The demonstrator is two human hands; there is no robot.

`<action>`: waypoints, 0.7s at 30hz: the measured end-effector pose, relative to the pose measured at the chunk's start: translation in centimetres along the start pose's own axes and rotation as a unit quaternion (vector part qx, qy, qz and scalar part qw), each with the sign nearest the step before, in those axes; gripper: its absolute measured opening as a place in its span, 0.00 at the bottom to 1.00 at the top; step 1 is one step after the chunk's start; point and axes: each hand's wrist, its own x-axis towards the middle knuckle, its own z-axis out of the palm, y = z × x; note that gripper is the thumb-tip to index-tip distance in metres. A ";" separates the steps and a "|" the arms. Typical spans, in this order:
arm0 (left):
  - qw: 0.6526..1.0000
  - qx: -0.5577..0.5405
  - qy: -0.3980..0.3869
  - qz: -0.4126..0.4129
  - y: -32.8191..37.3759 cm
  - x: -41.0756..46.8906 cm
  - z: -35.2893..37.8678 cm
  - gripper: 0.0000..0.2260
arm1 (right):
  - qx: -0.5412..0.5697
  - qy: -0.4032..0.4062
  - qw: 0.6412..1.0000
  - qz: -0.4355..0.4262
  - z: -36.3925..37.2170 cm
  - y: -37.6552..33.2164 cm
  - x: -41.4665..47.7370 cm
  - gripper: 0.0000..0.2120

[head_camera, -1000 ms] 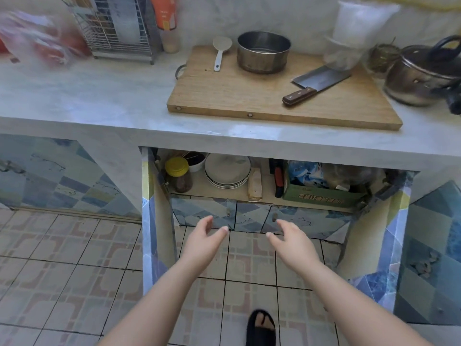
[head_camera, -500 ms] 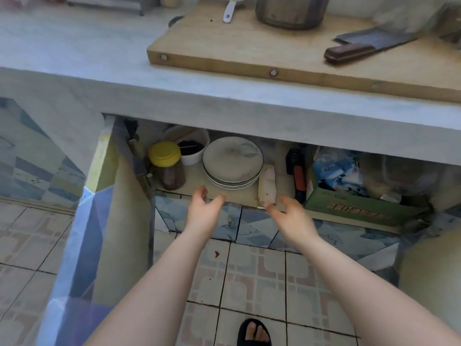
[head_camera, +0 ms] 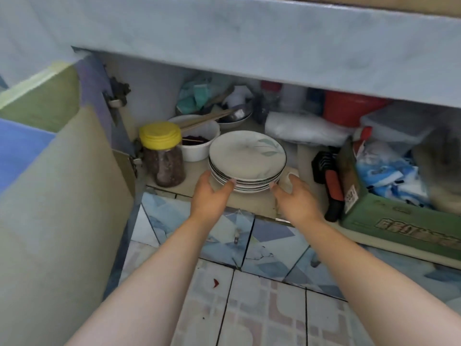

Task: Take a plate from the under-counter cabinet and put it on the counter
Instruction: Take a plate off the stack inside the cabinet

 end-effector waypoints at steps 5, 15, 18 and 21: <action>0.999 -0.033 0.024 0.019 1.2 2.0 0.3 0.29 | 0.025 0.012 0.999 -0.025 0.4 0.0 1.4 0.27; 1.000 0.015 0.006 -0.010 1.9 5.6 1.1 0.23 | 0.042 0.010 0.999 -0.023 -0.2 -2.6 4.9 0.23; 0.998 0.054 0.011 0.002 1.6 5.9 1.1 0.21 | 0.006 0.013 1.000 -0.020 0.3 -2.8 5.2 0.25; 0.995 0.098 0.009 0.032 1.4 5.7 1.2 0.19 | 0.035 0.029 0.999 -0.018 1.0 -2.8 5.1 0.24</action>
